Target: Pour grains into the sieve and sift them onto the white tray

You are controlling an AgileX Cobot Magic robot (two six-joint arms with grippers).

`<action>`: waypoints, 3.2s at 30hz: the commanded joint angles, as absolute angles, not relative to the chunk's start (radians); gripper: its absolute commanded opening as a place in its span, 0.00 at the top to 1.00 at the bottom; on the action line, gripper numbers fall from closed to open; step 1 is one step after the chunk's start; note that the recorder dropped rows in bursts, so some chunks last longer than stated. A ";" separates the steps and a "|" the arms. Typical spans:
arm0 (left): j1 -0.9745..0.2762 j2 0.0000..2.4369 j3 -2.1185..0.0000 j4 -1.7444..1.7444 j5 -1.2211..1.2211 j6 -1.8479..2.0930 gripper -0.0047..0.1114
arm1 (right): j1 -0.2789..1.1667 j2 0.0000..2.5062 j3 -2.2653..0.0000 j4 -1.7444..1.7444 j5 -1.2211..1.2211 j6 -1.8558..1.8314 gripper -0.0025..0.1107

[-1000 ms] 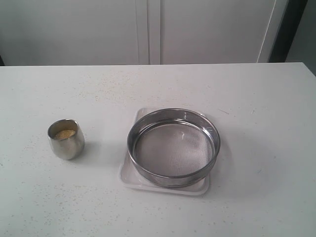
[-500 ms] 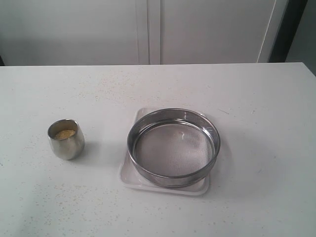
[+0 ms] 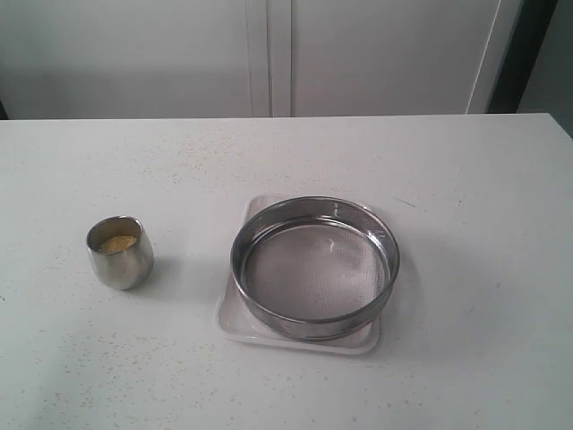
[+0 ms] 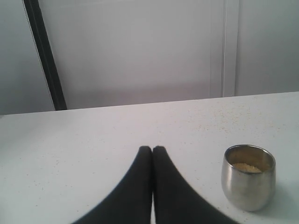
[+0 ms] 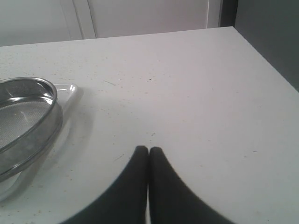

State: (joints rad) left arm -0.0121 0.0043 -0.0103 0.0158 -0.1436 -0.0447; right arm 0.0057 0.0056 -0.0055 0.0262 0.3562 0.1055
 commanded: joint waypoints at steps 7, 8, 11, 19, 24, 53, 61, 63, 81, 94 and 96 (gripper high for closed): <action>-0.013 0.000 -0.013 0.010 -0.297 -0.047 0.96 | 0.000 0.000 0.000 0.029 0.342 0.108 0.98; -0.013 0.000 -0.020 0.010 -0.297 -0.047 0.96 | 0.000 0.000 0.000 0.029 0.342 0.108 0.98; -0.013 0.000 -0.046 0.010 -0.289 -0.047 0.96 | 0.000 0.000 0.000 0.029 0.342 0.108 0.98; -0.013 0.024 -0.133 0.010 -0.295 -0.045 0.96 | 0.000 0.000 0.000 0.029 0.342 0.108 0.98; -0.013 0.083 -0.183 0.010 -0.333 -0.045 0.96 | 0.000 0.000 0.000 0.029 0.342 0.108 0.98; -0.013 0.799 -0.308 0.010 -0.428 -0.047 0.96 | 0.000 0.000 0.000 0.029 0.342 0.108 0.98; -0.013 0.928 -0.242 0.096 -0.626 -0.118 0.96 | 0.000 0.000 0.000 0.029 0.342 0.108 0.98; -0.013 0.955 -0.224 0.176 -0.678 -0.151 0.96 | 0.000 0.000 0.000 0.029 0.342 0.108 0.98; -0.013 1.269 -0.186 0.481 -1.030 -0.306 0.96 | 0.000 0.000 0.000 0.029 0.342 0.108 0.98; -0.013 1.599 -0.188 0.526 -1.221 -0.308 0.96 | 0.000 0.000 0.000 0.029 0.342 0.108 0.98; -0.013 1.624 -0.188 0.526 -1.221 -0.292 0.96 | 0.000 0.000 0.000 0.029 0.342 0.108 0.98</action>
